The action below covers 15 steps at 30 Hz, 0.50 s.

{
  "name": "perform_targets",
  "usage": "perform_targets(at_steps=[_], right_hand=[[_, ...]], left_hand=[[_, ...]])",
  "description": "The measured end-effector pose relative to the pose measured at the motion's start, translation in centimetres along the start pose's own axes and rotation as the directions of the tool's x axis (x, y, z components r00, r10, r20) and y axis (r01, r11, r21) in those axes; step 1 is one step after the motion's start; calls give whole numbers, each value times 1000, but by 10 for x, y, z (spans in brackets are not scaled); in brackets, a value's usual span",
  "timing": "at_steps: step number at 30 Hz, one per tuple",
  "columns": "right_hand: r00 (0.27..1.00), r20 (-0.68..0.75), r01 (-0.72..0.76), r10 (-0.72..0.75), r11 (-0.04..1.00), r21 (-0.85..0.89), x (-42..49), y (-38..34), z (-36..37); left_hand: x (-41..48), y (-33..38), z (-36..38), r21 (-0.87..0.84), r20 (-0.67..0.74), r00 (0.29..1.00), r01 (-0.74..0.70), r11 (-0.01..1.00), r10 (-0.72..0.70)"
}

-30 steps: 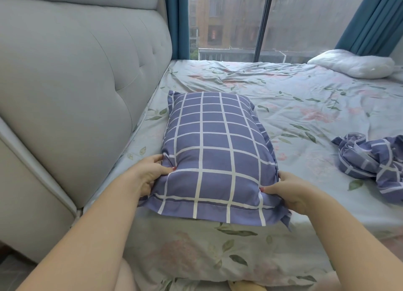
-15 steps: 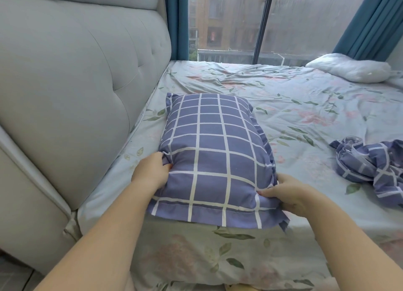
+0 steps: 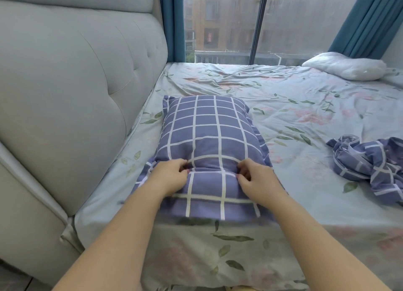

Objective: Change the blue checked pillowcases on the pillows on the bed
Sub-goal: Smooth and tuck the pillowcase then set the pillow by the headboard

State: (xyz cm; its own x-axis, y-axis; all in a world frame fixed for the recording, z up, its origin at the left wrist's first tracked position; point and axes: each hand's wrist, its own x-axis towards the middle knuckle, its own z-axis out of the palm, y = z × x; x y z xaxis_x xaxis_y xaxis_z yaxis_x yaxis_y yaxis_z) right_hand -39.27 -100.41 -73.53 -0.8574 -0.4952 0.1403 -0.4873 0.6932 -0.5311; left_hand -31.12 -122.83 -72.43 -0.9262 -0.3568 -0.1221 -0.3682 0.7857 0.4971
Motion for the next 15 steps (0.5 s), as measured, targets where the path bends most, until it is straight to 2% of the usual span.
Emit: perform_targets(at_steps=[3,7,10,15], right_hand=[[998,66,22,-18,998,-53,4,-7,7],[962,264,-33,77,985,-168,-2,-5,-5],[932,358,22,56,977,-210,-10,2,-10],[936,352,93,-23,979,-183,-4,1,7]], left_hand=[[2,8,13,83,104,994,19,996,-28],[-2,5,10,172,112,993,11,985,-31],[-10,-3,1,195,178,984,-46,980,11],[-8,-11,7,115,251,967,-77,990,46]])
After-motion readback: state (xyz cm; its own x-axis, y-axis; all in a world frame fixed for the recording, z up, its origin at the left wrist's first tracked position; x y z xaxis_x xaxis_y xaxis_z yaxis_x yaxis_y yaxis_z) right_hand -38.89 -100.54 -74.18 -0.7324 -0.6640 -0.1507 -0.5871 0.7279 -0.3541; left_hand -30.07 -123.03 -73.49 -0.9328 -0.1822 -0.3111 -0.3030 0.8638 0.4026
